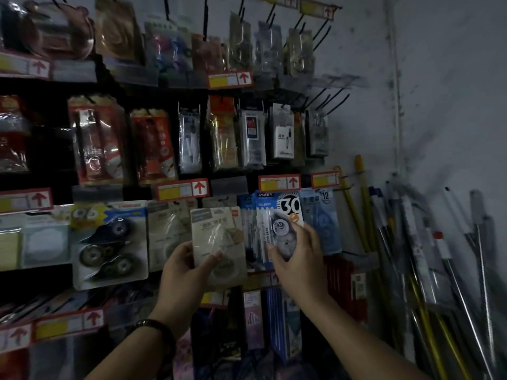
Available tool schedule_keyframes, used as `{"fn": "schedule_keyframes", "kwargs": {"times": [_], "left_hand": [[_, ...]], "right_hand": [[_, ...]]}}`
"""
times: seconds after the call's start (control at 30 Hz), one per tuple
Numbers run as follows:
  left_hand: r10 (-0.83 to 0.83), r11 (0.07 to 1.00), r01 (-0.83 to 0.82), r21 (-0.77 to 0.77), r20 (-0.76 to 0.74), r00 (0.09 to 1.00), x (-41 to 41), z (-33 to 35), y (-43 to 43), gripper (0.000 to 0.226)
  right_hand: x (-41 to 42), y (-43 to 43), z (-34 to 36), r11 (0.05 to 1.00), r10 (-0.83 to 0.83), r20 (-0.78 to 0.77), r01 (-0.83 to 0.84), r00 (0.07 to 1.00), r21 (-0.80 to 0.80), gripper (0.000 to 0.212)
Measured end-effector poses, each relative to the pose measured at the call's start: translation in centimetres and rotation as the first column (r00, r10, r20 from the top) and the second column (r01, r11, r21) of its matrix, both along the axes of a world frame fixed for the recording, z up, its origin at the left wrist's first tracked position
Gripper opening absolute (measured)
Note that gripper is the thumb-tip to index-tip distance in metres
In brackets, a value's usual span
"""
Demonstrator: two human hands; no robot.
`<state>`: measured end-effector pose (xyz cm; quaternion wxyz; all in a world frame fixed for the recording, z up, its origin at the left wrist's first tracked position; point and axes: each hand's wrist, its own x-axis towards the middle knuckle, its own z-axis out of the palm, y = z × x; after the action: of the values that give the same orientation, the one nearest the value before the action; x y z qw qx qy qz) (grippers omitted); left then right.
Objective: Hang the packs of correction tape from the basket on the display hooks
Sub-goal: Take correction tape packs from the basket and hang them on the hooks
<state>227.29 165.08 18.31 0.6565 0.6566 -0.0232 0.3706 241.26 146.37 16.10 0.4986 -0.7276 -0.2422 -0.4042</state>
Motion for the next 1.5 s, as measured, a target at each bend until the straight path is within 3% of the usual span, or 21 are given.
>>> {"fn": "schedule_keyframes", "kwargs": {"times": [0.67, 1.07, 1.23, 1.3, 1.37, 1.4, 1.47, 1.5], "left_hand": [[0.046, 0.998, -0.044, 0.039, -0.043, 0.998, 0.1, -0.5, 1.0, 0.040], [0.010, 1.000, -0.010, -0.016, -0.023, 1.000, -0.8, -0.4, 0.2, 0.036], [0.001, 0.999, -0.002, -0.034, -0.021, 1.000, -1.5, -0.2, 0.7, 0.034], [-0.017, 0.997, 0.016, -0.071, -0.019, 1.000, -1.9, -0.3, 1.1, 0.032], [-0.019, 0.995, 0.018, -0.094, -0.013, 1.000, -2.4, -0.3, 1.6, 0.033], [-0.014, 0.995, 0.014, -0.100, -0.006, 1.000, -2.7, -0.3, 2.0, 0.034], [-0.011, 0.993, 0.012, -0.118, 0.012, 1.000, -3.3, -0.2, 2.8, 0.035], [-0.009, 0.992, 0.012, -0.128, 0.027, 1.000, -3.6, -0.1, 3.2, 0.035]], "right_hand": [[1.7, -1.3, 2.3, 0.996, -0.009, -0.016, 0.007, 1.000, -0.090, 0.077], [1.3, -1.8, 2.3, 0.981, -0.060, -0.041, 0.051, 0.997, -0.188, 0.079], [2.2, -1.0, 2.5, 0.923, -0.239, -0.130, 0.184, 0.962, -0.337, 0.084], [1.1, -0.4, 2.3, 0.914, -0.308, -0.064, 0.276, 0.949, -0.299, 0.077], [-0.8, 0.7, 1.9, 0.938, -0.255, 0.083, 0.267, 0.963, -0.222, 0.060], [-1.8, 1.5, 1.7, 0.962, -0.164, 0.117, 0.185, 0.979, -0.201, 0.053], [-4.4, 3.3, 2.0, 0.973, 0.131, 0.012, -0.126, 0.991, -0.193, 0.050], [-5.7, 4.3, 2.2, 0.940, 0.283, -0.087, -0.295, 0.955, -0.173, 0.054]]}}
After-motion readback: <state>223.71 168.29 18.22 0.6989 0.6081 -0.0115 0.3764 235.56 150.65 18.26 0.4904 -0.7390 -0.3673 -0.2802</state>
